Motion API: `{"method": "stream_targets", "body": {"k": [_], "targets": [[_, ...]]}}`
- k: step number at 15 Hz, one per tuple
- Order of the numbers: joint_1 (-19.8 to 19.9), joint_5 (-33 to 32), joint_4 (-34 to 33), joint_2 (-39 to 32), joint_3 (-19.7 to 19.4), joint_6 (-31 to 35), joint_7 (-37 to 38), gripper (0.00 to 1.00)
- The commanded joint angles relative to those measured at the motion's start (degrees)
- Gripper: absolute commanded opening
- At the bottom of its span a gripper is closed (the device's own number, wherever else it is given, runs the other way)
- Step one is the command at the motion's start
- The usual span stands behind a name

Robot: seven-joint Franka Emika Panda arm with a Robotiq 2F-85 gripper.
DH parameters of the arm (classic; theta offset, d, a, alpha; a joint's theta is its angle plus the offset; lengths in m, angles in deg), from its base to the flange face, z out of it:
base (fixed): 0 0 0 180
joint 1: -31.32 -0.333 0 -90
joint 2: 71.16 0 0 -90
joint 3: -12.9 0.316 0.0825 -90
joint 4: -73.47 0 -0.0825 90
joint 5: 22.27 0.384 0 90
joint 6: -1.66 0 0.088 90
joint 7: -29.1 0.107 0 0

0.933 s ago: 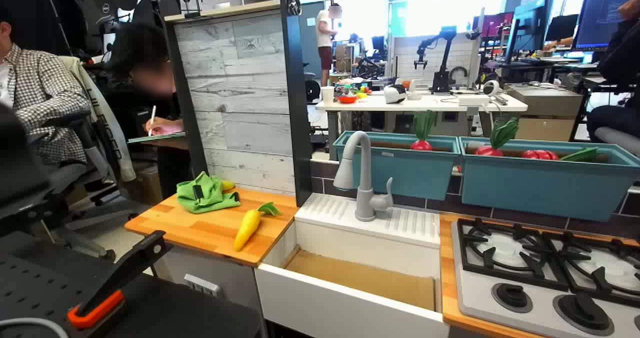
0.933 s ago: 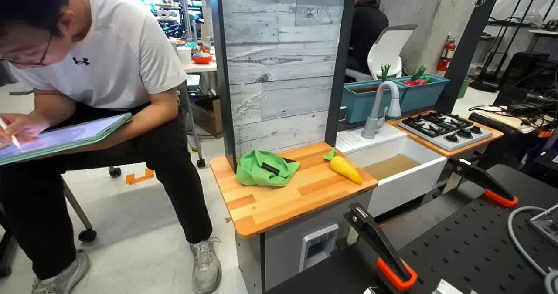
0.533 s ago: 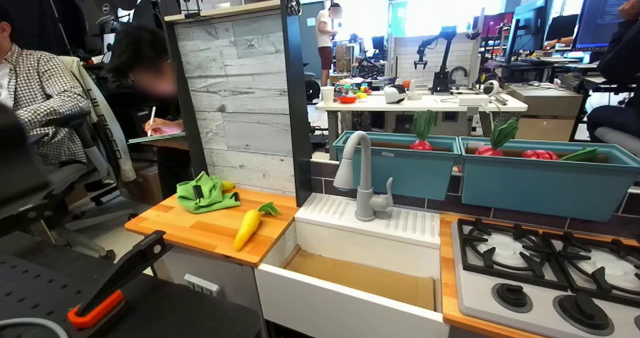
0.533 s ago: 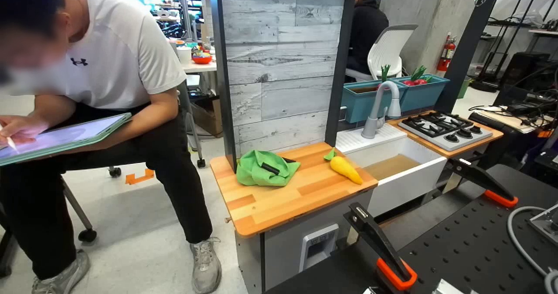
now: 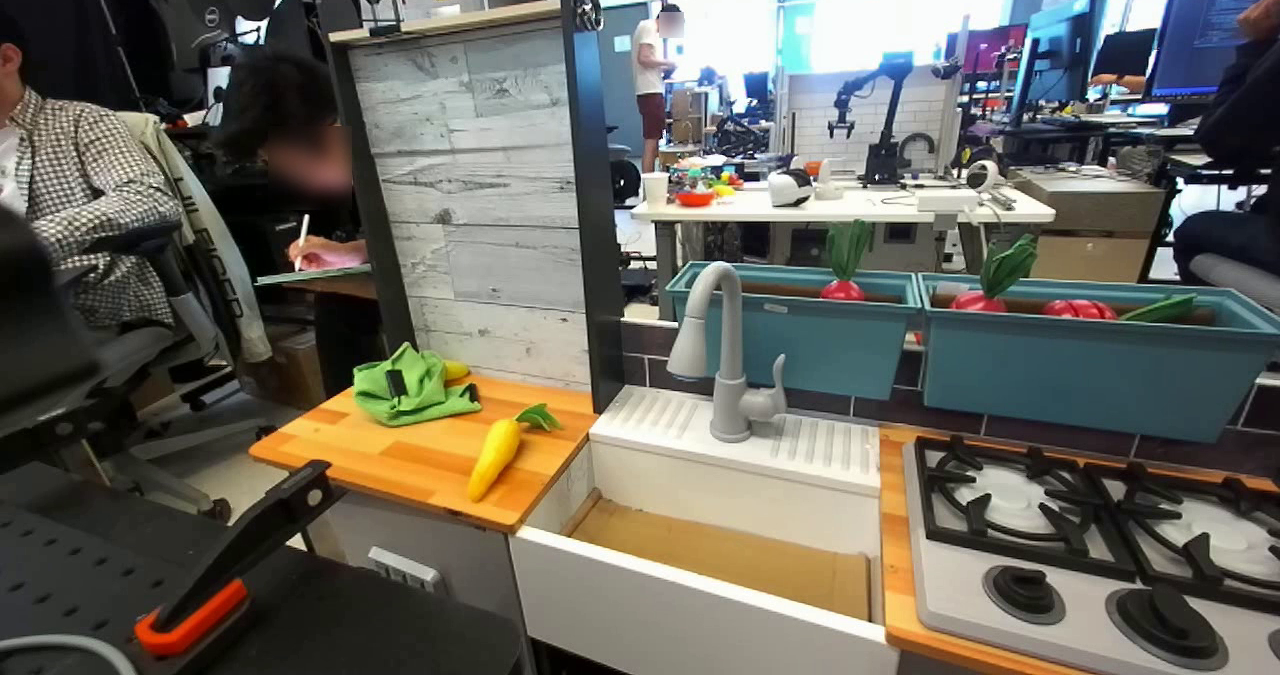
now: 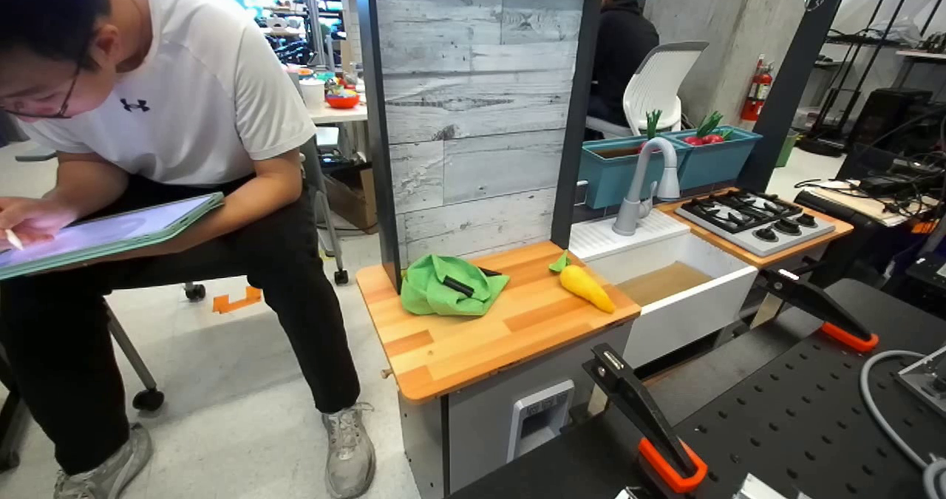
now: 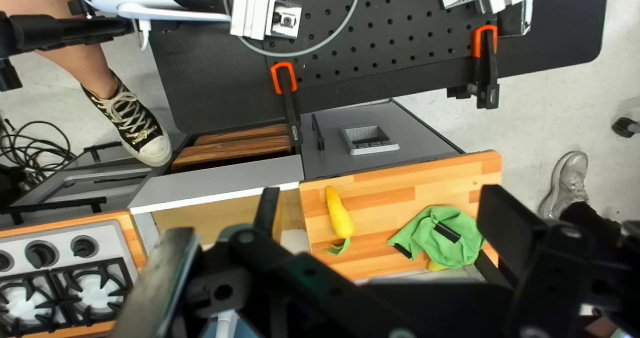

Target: Turn the tap to the left

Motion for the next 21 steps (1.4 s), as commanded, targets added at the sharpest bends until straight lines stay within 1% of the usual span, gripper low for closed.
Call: {"method": "stream_targets", "body": {"k": [1,3,9,10,13,16,17,20,21], "targets": [[1.1,-0.9,0.3,-5.9,-1.4,8.3,-0.2,1.0],[1.5,-0.9,0.3,-9.8,-2.2,13.7,-0.5,1.0],[3.0,1.1,-2.5,-26.5,-5.2,30.5,-1.2,1.0],[3.1,1.6,-3.0,-29.3,-6.0,33.5,-1.7,1.0],[2.6,4.9,-5.7,-36.7,-8.4,39.5,-3.7,1.0],[2.1,11.6,-9.1,-43.6,-10.1,43.8,-7.5,1.0],[2.1,14.5,-10.6,-46.0,-10.3,44.1,-9.1,1.0],[3.3,21.8,-16.6,-53.9,-9.0,44.3,-10.9,1.0],[4.1,23.3,-19.1,-56.6,-8.3,43.3,-10.5,1.0]]}}
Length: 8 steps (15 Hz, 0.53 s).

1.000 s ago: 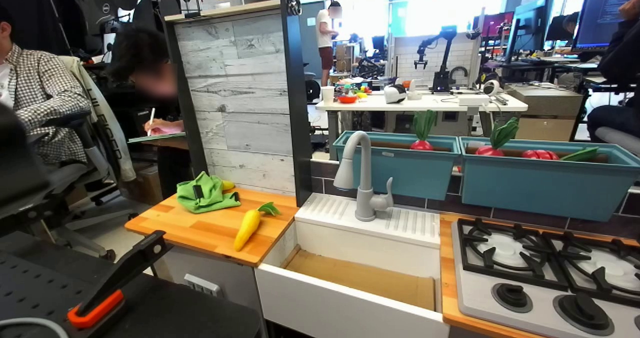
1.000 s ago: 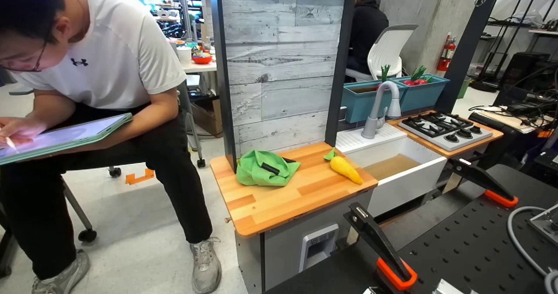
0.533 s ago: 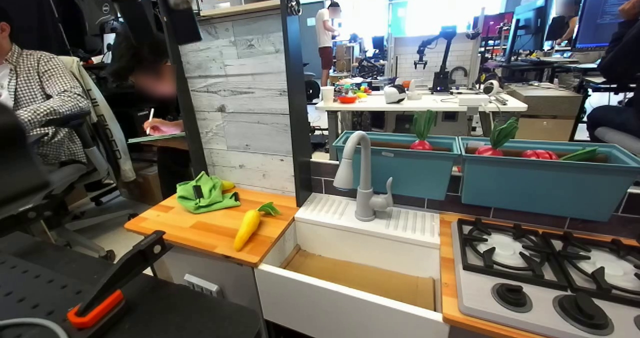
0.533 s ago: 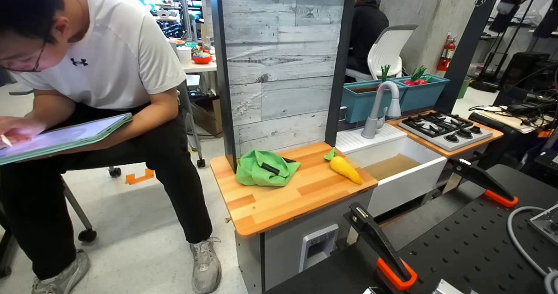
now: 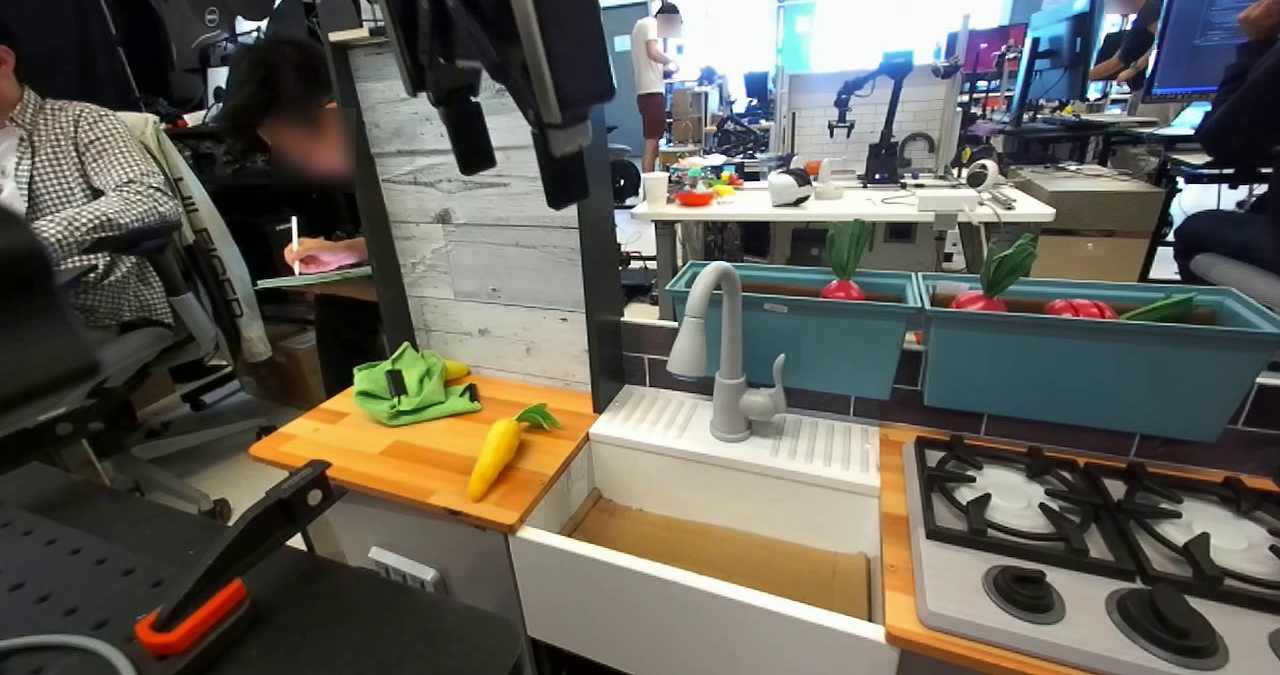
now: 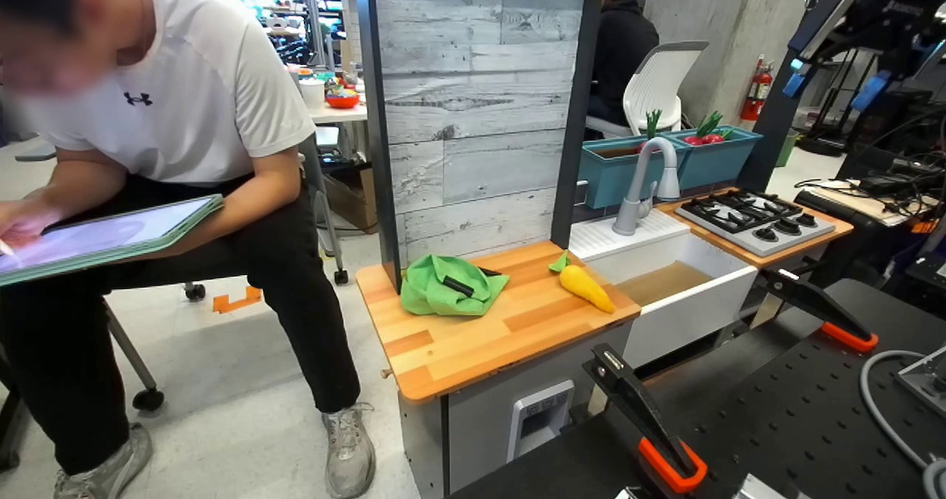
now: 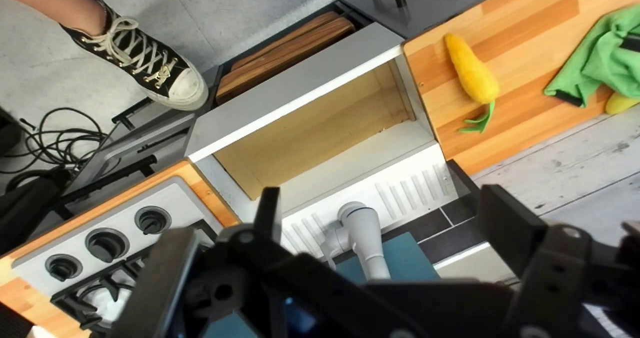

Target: Turn the tap to the left

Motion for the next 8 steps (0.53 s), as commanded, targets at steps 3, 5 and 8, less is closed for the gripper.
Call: {"method": "stream_targets", "body": {"k": [3,5,8], "targets": [[4.1,5.5,-13.8,-15.2,3.0,-3.4,0.6,1.0],[4.5,3.1,-10.2,-12.2,3.9,-1.2,1.3,1.0],[5.4,2.9,-12.6,-15.2,4.3,-1.5,1.4,1.0]]}}
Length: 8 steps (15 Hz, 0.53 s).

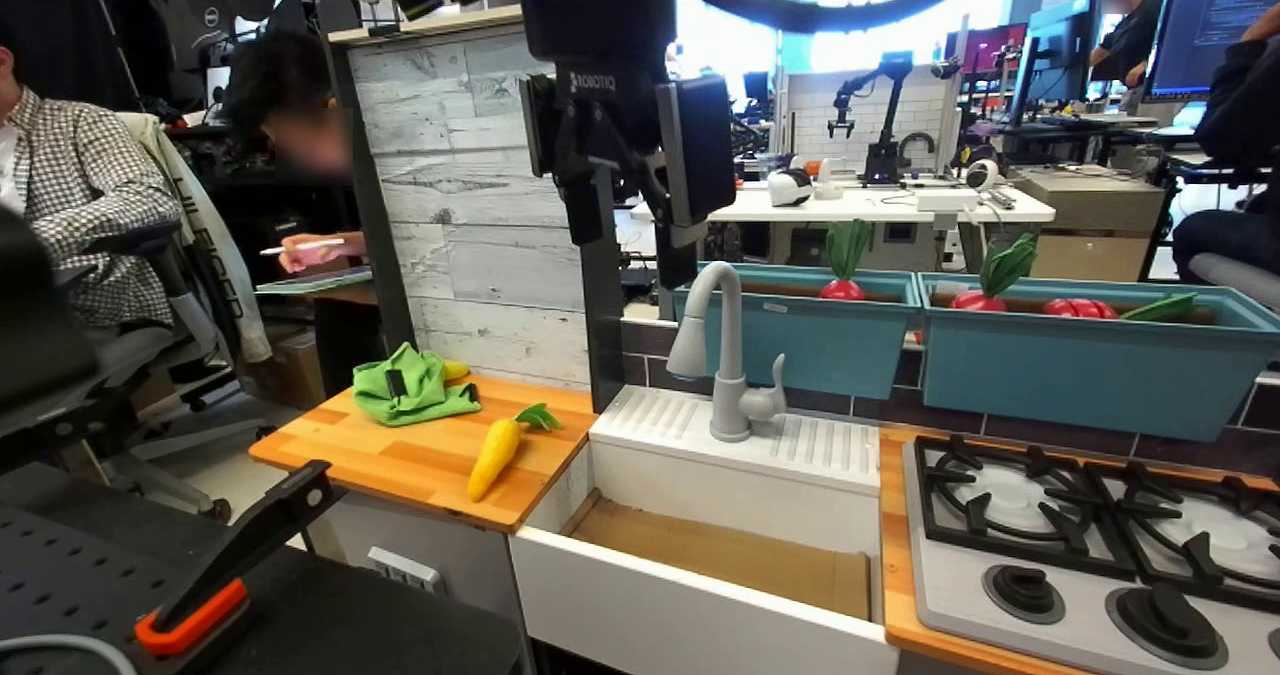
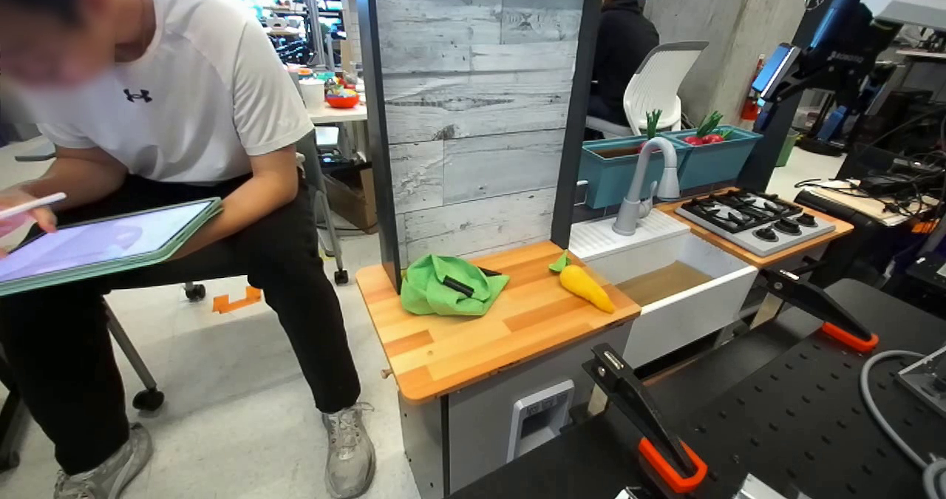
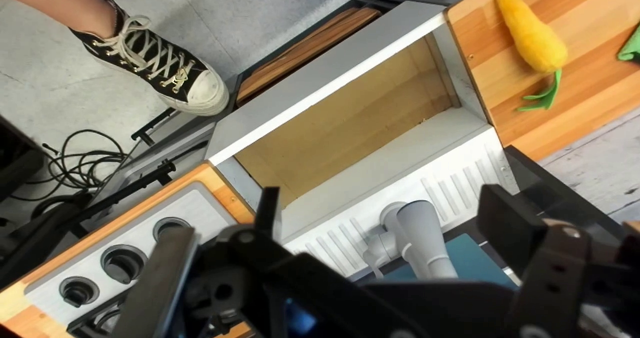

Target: Turn the tap to the left

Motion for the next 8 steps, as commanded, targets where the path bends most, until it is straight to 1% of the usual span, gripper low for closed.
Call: {"method": "stream_targets", "body": {"k": [1,5,8], "targets": [[2.4,-1.3,0.0,0.3,2.4,0.1,1.0,1.0],[2.4,-1.3,-0.1,0.3,2.4,0.0,1.0,1.0],[3.4,0.3,-1.3,-2.2,3.2,1.2,1.4,1.0]]}}
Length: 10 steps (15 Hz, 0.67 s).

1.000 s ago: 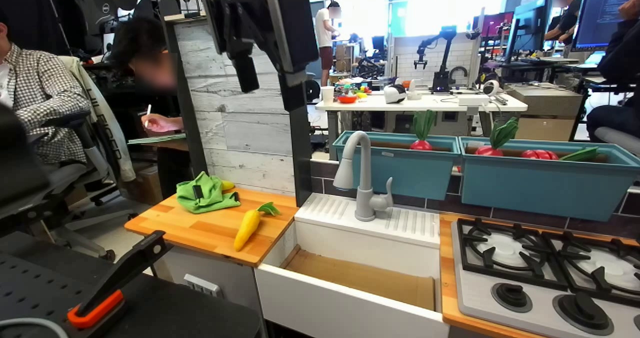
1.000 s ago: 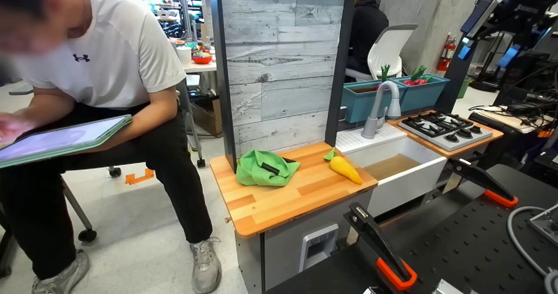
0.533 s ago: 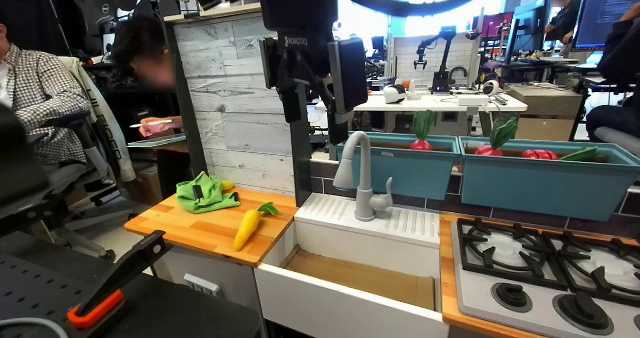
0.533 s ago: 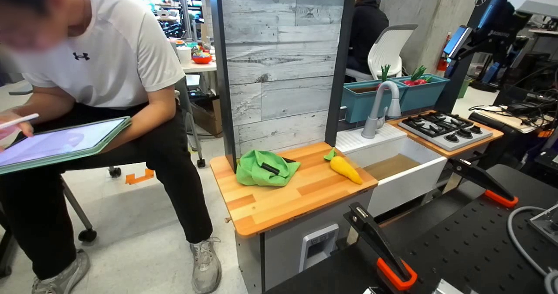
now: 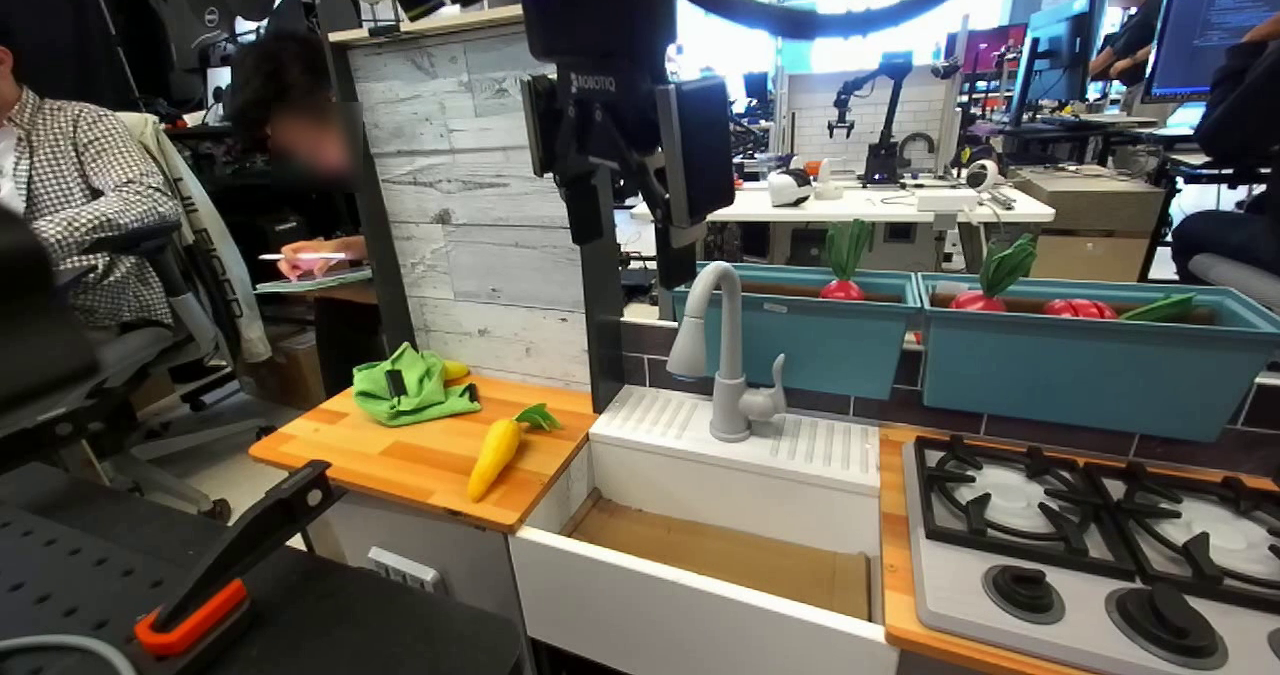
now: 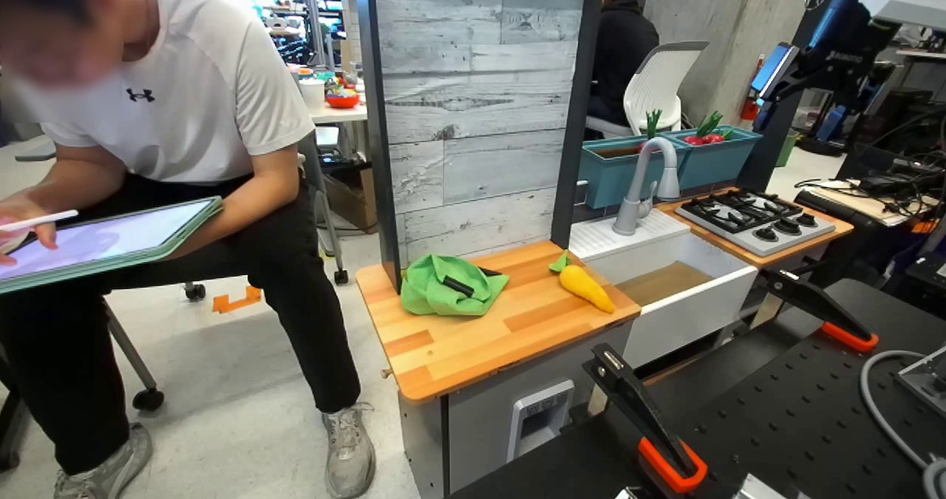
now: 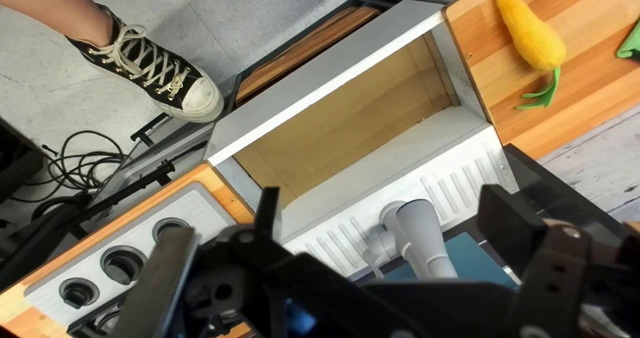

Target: Turn the tap to the left

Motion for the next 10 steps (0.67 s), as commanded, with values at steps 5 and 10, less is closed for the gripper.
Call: {"method": "stream_targets", "body": {"k": [5,10], "targets": [[5.3,1.3,-7.6,-10.9,5.8,1.5,1.8,1.0],[4.6,-4.1,-14.3,-19.0,6.3,0.6,4.8,1.0]]}}
